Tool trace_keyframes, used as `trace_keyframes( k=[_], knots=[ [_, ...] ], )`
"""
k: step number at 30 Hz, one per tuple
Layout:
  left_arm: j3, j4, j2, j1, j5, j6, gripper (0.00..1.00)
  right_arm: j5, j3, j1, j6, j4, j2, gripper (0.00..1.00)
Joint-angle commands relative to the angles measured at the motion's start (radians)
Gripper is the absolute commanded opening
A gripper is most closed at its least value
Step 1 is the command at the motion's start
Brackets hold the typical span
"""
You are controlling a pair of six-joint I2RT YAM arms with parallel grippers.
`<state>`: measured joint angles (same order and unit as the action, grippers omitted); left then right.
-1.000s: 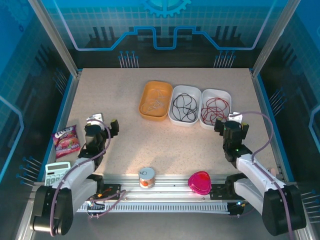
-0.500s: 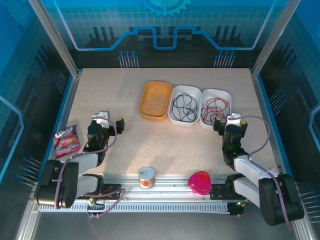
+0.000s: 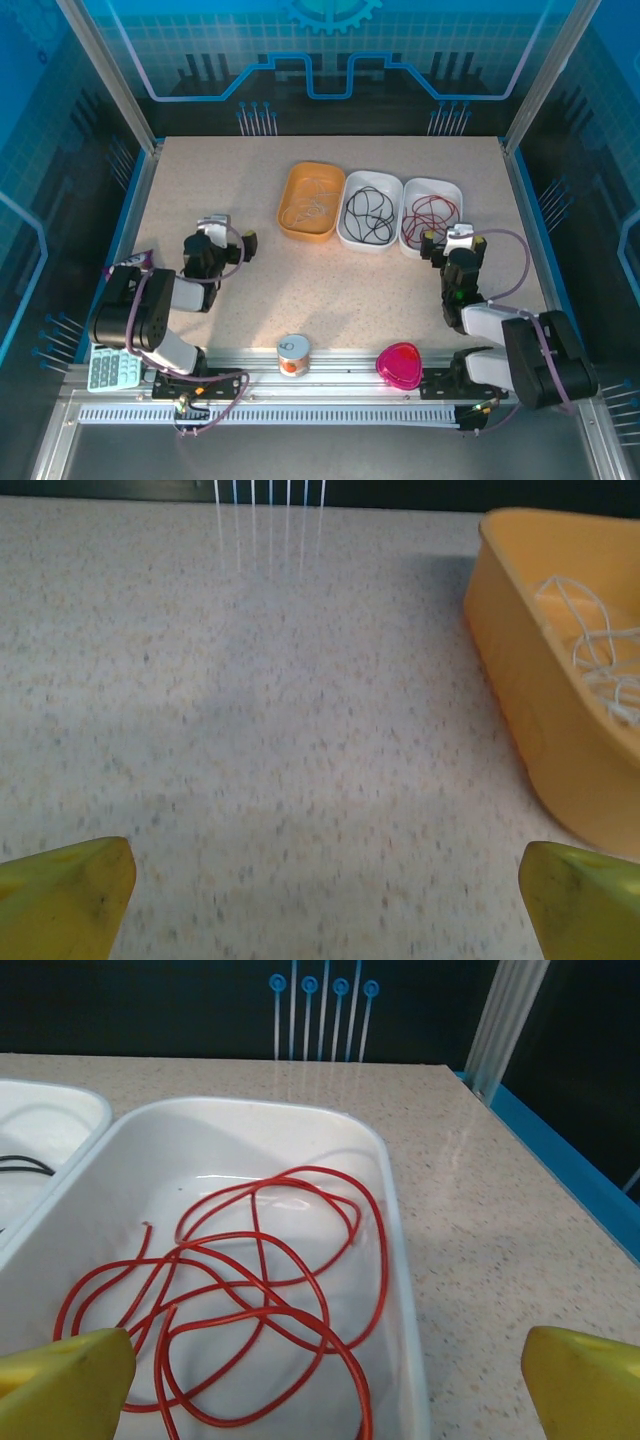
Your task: Untangle the cables
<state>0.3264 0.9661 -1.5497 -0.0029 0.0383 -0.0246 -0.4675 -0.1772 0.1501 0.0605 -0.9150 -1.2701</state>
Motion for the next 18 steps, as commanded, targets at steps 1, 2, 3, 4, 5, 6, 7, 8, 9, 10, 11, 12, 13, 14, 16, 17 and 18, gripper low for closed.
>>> trace_keyframes(
  k=[1,2,3,4,5,6,7,8,9,10,11,12,13,14,16,17,18],
  knots=[
    [0.054,-0.045,0.002,0.042,0.043,0.028,0.99,0.072,-0.021,-0.033,-0.02,-0.164,-0.078,1.0],
    [0.054,-0.039,0.001,0.041,0.044,0.028,0.99,0.083,-0.029,-0.04,-0.016,-0.194,-0.118,1.0],
    [0.053,-0.037,0.0,0.042,0.042,0.028,0.99,0.094,-0.031,-0.042,-0.014,-0.236,-0.161,1.0],
    [0.053,-0.044,0.001,0.041,0.041,0.026,0.99,0.115,-0.037,-0.049,-0.02,-0.274,-0.193,1.0],
    [0.053,-0.039,0.0,0.04,0.04,0.026,0.99,0.159,-0.04,-0.05,-0.031,-0.261,-0.195,1.0],
    [0.053,-0.04,0.0,0.04,0.04,0.026,0.99,0.174,-0.05,-0.05,-0.029,-0.221,-0.187,1.0],
    [0.053,-0.04,0.0,0.04,0.038,0.026,0.99,0.183,-0.061,-0.056,-0.027,-0.211,-0.194,1.0],
    [0.054,-0.04,0.0,0.04,0.039,0.025,0.99,0.219,-0.074,-0.067,-0.024,-0.193,-0.205,1.0],
    [0.053,-0.041,0.0,0.04,0.039,0.025,0.99,0.298,-0.091,-0.083,-0.034,-0.181,-0.237,1.0],
    [0.054,-0.04,0.0,0.04,0.038,0.025,0.99,0.374,-0.106,-0.091,-0.053,-0.208,-0.28,1.0],
    [0.054,-0.04,0.0,0.04,0.038,0.025,0.99,0.413,-0.129,-0.091,-0.069,-0.176,-0.281,1.0],
    [0.054,-0.042,0.0,0.039,0.038,0.025,0.99,0.441,-0.161,-0.091,-0.082,-0.066,-0.256,1.0],
    [0.054,-0.042,0.0,0.038,0.036,0.025,0.99,0.445,-0.177,-0.092,-0.08,-0.041,-0.262,1.0],
    [0.054,-0.042,0.0,0.039,0.036,0.025,0.99,0.436,-0.18,-0.093,-0.073,-0.06,-0.272,1.0],
    [0.056,-0.042,0.0,0.037,0.033,0.025,0.99,0.436,-0.173,-0.101,-0.065,-0.061,-0.269,1.0],
    [0.056,-0.042,0.0,0.038,0.035,0.025,0.99,0.434,-0.167,-0.105,-0.059,-0.078,-0.268,1.0],
    [0.056,-0.042,0.0,0.038,0.034,0.025,0.99,0.43,-0.164,-0.109,-0.054,-0.076,-0.265,1.0]
  ],
)
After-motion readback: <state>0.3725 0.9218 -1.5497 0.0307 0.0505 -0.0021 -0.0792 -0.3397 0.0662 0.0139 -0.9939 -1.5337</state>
